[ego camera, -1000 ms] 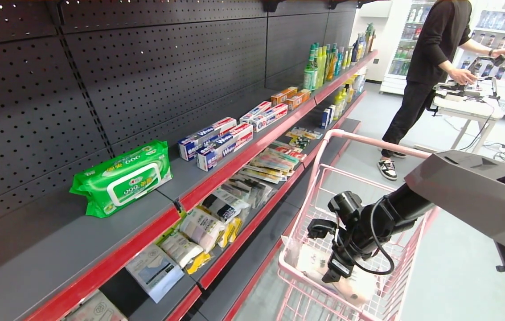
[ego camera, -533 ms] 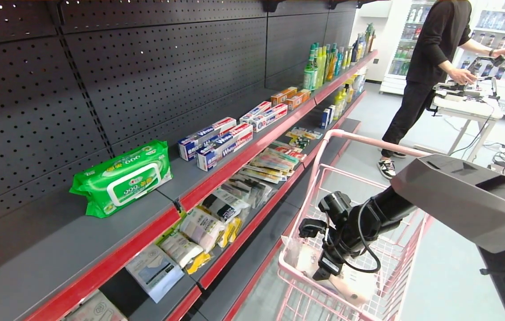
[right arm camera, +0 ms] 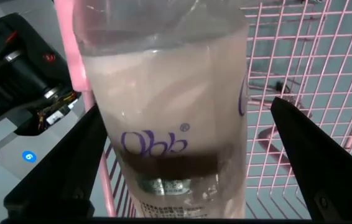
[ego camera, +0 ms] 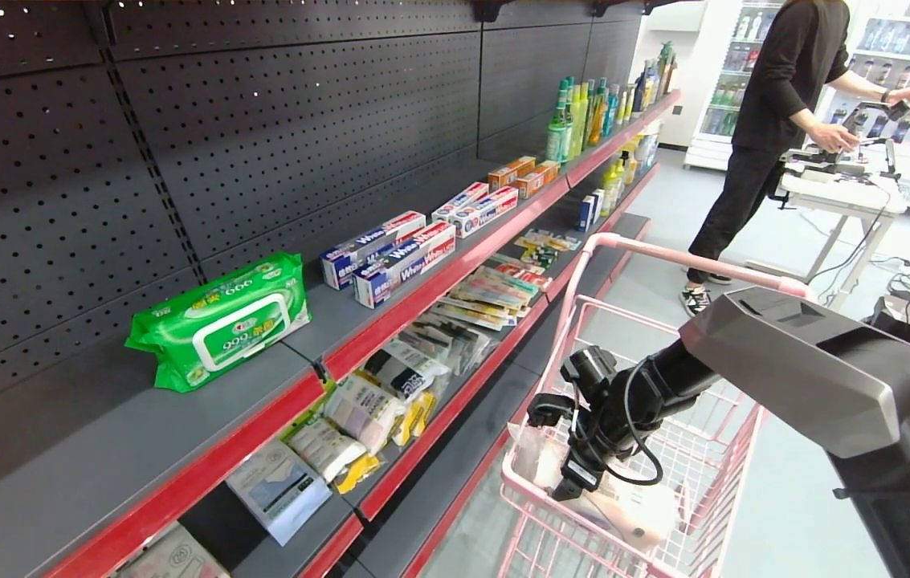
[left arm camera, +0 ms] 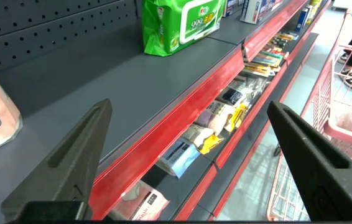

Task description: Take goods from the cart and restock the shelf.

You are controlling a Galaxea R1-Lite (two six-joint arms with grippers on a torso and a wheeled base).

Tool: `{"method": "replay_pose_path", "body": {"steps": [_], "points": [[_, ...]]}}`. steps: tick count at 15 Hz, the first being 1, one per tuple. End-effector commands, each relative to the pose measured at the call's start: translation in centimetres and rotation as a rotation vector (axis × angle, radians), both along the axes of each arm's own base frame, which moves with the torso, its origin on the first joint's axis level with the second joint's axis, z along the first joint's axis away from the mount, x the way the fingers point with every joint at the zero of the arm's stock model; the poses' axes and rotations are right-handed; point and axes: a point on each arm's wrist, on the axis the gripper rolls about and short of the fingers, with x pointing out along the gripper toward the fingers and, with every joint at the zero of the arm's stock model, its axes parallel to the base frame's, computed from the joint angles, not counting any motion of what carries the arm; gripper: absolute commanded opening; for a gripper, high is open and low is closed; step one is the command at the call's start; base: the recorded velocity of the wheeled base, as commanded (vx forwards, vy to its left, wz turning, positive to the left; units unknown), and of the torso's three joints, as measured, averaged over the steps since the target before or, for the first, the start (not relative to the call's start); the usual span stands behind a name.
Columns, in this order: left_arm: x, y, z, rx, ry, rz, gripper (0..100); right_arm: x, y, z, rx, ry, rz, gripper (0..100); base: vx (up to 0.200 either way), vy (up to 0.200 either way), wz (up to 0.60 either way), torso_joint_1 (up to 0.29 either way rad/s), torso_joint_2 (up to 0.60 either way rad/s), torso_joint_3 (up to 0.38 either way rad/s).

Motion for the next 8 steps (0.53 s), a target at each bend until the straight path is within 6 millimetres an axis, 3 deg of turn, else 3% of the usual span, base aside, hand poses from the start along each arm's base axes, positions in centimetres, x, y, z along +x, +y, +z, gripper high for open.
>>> {"method": "replay_pose_path", "body": {"steps": [1,8], "points": [[0.0,0.0,-0.01,0.0,0.0,0.0,100,0.13,0.15,-0.36,-0.001,0.004,0.002,100,0.0,0.0,0.0,0.0,0.0,0.0],[0.0,0.0,-0.01,0.0,0.0,0.0,100,-0.24,0.81,-0.39,-0.059,0.027,0.058,100,0.0,0.0,0.0,0.0,0.0,0.0]]}}
